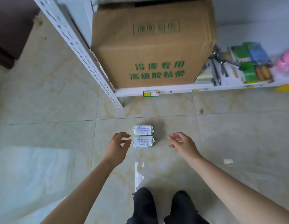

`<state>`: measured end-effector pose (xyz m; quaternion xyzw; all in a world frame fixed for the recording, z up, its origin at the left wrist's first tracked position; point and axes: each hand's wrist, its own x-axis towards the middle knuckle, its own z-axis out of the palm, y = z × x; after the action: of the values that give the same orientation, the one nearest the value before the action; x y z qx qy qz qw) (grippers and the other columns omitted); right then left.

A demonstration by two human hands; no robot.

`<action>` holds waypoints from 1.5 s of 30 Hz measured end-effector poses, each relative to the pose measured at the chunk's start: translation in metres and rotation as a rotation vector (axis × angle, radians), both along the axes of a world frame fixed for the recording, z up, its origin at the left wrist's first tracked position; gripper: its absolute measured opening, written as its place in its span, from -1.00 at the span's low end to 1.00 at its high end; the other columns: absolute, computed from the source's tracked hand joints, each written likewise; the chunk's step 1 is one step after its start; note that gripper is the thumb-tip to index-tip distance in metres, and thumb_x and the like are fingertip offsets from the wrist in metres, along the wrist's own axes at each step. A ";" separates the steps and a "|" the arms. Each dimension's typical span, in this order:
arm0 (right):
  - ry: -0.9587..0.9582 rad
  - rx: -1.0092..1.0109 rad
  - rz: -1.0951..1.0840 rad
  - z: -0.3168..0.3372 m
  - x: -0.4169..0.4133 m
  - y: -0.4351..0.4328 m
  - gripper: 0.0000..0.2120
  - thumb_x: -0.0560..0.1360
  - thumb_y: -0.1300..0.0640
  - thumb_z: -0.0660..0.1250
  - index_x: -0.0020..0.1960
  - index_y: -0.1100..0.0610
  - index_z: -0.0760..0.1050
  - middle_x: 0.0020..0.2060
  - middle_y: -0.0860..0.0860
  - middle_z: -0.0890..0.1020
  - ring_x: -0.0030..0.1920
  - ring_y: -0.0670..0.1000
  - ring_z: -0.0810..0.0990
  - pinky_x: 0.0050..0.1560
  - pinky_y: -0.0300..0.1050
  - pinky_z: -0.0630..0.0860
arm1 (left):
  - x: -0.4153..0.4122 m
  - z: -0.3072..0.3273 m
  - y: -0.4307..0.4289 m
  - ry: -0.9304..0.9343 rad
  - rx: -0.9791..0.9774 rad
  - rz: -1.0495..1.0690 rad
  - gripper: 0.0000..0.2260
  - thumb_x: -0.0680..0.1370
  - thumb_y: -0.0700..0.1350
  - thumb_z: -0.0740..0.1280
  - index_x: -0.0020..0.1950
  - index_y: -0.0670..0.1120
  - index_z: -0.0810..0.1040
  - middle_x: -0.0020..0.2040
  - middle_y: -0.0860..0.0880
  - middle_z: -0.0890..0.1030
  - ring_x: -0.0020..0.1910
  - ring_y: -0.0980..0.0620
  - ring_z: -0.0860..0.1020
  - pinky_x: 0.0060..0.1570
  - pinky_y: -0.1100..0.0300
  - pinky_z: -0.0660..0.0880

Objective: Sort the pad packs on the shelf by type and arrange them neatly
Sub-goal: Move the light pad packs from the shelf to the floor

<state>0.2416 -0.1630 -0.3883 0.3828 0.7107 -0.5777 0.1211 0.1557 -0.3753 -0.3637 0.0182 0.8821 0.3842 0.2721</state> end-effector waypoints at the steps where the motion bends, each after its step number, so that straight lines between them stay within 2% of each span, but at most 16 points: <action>1: 0.006 -0.012 -0.010 0.027 0.004 0.001 -0.92 0.46 0.03 0.35 -0.15 0.01 0.47 -0.05 0.02 0.63 -0.08 0.10 0.66 -0.06 -0.12 0.45 | 0.001 0.026 0.002 -0.001 0.012 0.009 -0.92 0.57 -0.19 0.25 0.01 -0.02 0.48 0.10 0.05 0.41 -0.06 0.07 0.51 -0.05 0.26 0.36; 4: 0.034 -0.041 -0.049 0.110 0.015 0.007 -0.92 0.47 0.04 0.35 -0.18 -0.01 0.47 -0.06 0.02 0.62 -0.10 0.11 0.66 -0.10 -0.18 0.41 | 0.008 0.106 0.009 -0.001 0.054 0.020 -0.92 0.57 -0.18 0.25 0.00 -0.01 0.48 0.11 0.03 0.43 -0.04 0.03 0.52 -0.06 0.24 0.38; 7: 0.083 -0.061 -0.082 0.173 0.021 0.013 -0.89 0.47 0.06 0.36 -0.21 -0.02 0.46 -0.09 0.01 0.60 -0.19 0.06 0.64 -0.22 -0.25 0.40 | 0.012 0.165 0.020 -0.007 0.073 0.026 -0.93 0.58 -0.15 0.24 -0.01 0.01 0.48 0.09 -0.04 0.50 0.00 -0.04 0.54 -0.18 0.26 0.41; 11: 0.140 -0.052 -0.081 0.262 0.030 0.026 -0.90 0.48 0.03 0.34 -0.19 -0.03 0.45 -0.12 -0.04 0.61 -0.18 0.03 0.64 -0.13 -0.20 0.40 | 0.020 0.249 0.040 0.015 0.142 0.010 -0.92 0.58 -0.13 0.24 -0.04 0.05 0.47 0.08 -0.10 0.57 -0.04 0.00 0.53 -0.03 0.18 0.45; 15: 0.219 -0.006 -0.084 0.332 0.042 0.048 -0.92 0.48 0.02 0.33 -0.17 -0.03 0.46 -0.13 -0.03 0.62 -0.16 0.04 0.63 -0.11 -0.18 0.40 | 0.029 0.316 0.071 0.050 0.191 -0.026 -0.83 0.57 -0.14 0.25 -0.13 0.13 0.47 -0.12 -0.09 0.59 -0.15 -0.05 0.52 0.03 0.01 0.51; 18: 0.295 0.030 -0.096 0.373 0.053 0.070 -0.92 0.48 0.03 0.33 -0.15 -0.02 0.46 -0.14 -0.05 0.62 -0.22 -0.01 0.60 -0.21 -0.22 0.38 | 0.034 0.353 0.100 0.116 0.221 -0.082 -0.91 0.56 -0.15 0.26 -0.04 0.04 0.51 -0.07 -0.09 0.59 -0.15 -0.07 0.53 -0.06 0.06 0.51; 20: 0.339 0.053 -0.103 0.397 0.060 0.090 -0.93 0.49 0.02 0.32 -0.14 -0.03 0.46 -0.13 -0.05 0.61 -0.25 -0.06 0.60 -0.24 -0.24 0.37 | 0.036 0.377 0.124 0.179 0.241 -0.128 -0.90 0.57 -0.15 0.25 0.05 -0.03 0.51 -0.03 -0.09 0.58 -0.13 -0.04 0.54 -0.20 0.22 0.48; 21: 0.365 0.063 -0.115 0.408 0.064 0.101 -0.94 0.50 0.03 0.31 -0.13 -0.02 0.46 -0.12 -0.05 0.61 -0.26 -0.06 0.60 -0.28 -0.27 0.35 | 0.037 0.388 0.137 0.197 0.266 -0.144 -0.91 0.57 -0.15 0.25 0.04 -0.02 0.50 -0.04 -0.09 0.58 -0.15 -0.03 0.53 -0.30 0.30 0.46; 23: 0.407 0.082 -0.147 0.426 0.075 0.123 -0.93 0.50 0.05 0.31 -0.09 0.04 0.48 -0.11 -0.02 0.60 -0.26 -0.04 0.60 -0.34 -0.29 0.34 | 0.042 0.410 0.161 0.223 0.305 -0.167 -0.92 0.57 -0.14 0.25 0.03 0.01 0.48 -0.09 -0.10 0.59 -0.23 -0.02 0.51 -0.37 0.29 0.43; 25: 0.431 0.099 -0.164 0.437 0.084 0.142 -0.89 0.51 0.08 0.30 -0.03 0.11 0.48 -0.12 -0.01 0.58 -0.27 -0.04 0.58 -0.34 -0.28 0.35 | 0.044 0.422 0.181 0.240 0.329 -0.171 -0.92 0.57 -0.12 0.25 0.03 0.02 0.48 -0.08 -0.10 0.60 -0.28 -0.01 0.49 -0.39 0.24 0.41; 28: 0.451 0.123 -0.180 0.445 0.103 0.172 -0.84 0.52 0.07 0.29 0.03 0.13 0.47 -0.12 -0.01 0.57 -0.27 -0.04 0.59 -0.31 -0.26 0.38 | 0.051 0.432 0.210 0.278 0.357 -0.193 -0.91 0.57 -0.11 0.24 0.06 0.01 0.47 0.01 -0.09 0.58 -0.20 -0.04 0.52 -0.37 0.25 0.43; 32: 0.447 0.124 -0.230 0.450 0.118 0.210 -0.77 0.51 0.03 0.29 0.09 0.15 0.49 -0.06 0.01 0.59 -0.24 -0.05 0.58 -0.28 -0.23 0.41 | 0.053 0.431 0.239 0.261 0.379 -0.195 -0.91 0.57 -0.11 0.24 0.05 0.03 0.46 0.09 -0.10 0.59 0.03 -0.08 0.56 0.00 0.10 0.53; 34: 0.449 0.115 -0.259 0.451 0.120 0.228 -0.75 0.51 0.03 0.30 0.10 0.16 0.49 -0.05 0.00 0.59 -0.23 -0.06 0.58 -0.26 -0.24 0.41 | 0.049 0.429 0.253 0.248 0.373 -0.192 -0.90 0.56 -0.12 0.25 0.06 0.02 0.47 0.09 -0.10 0.59 0.05 -0.08 0.57 0.09 0.02 0.52; 37: 0.464 0.129 -0.273 0.453 0.114 0.257 -0.79 0.50 0.03 0.31 0.05 0.14 0.50 -0.09 0.01 0.59 -0.20 -0.09 0.57 -0.16 -0.21 0.42 | 0.033 0.429 0.276 0.243 0.387 -0.190 -0.89 0.56 -0.13 0.25 0.08 0.00 0.46 0.06 -0.06 0.57 -0.01 -0.09 0.57 -0.01 0.05 0.52; 41: 0.471 0.115 -0.318 0.451 0.091 0.300 -0.90 0.49 0.04 0.33 -0.06 0.05 0.48 -0.07 -0.01 0.58 -0.09 -0.02 0.59 -0.03 -0.15 0.45 | -0.003 0.430 0.315 0.258 0.417 -0.189 -0.86 0.56 -0.13 0.27 0.11 -0.01 0.43 0.10 -0.02 0.55 0.05 -0.11 0.57 0.05 0.00 0.49; 45: 0.455 0.196 -0.342 0.446 0.054 0.354 -0.79 0.48 0.03 0.34 0.05 0.10 0.46 -0.06 -0.04 0.55 0.03 -0.02 0.50 0.06 -0.16 0.35 | -0.054 0.421 0.370 0.273 0.405 -0.163 -0.85 0.56 -0.13 0.27 0.12 -0.08 0.45 0.12 -0.10 0.55 -0.03 -0.13 0.57 -0.13 0.13 0.48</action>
<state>0.2951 0.1913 0.0577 0.3674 0.6974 -0.5891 -0.1779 0.1020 -0.0050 0.0575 0.1953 0.8112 0.5239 0.1713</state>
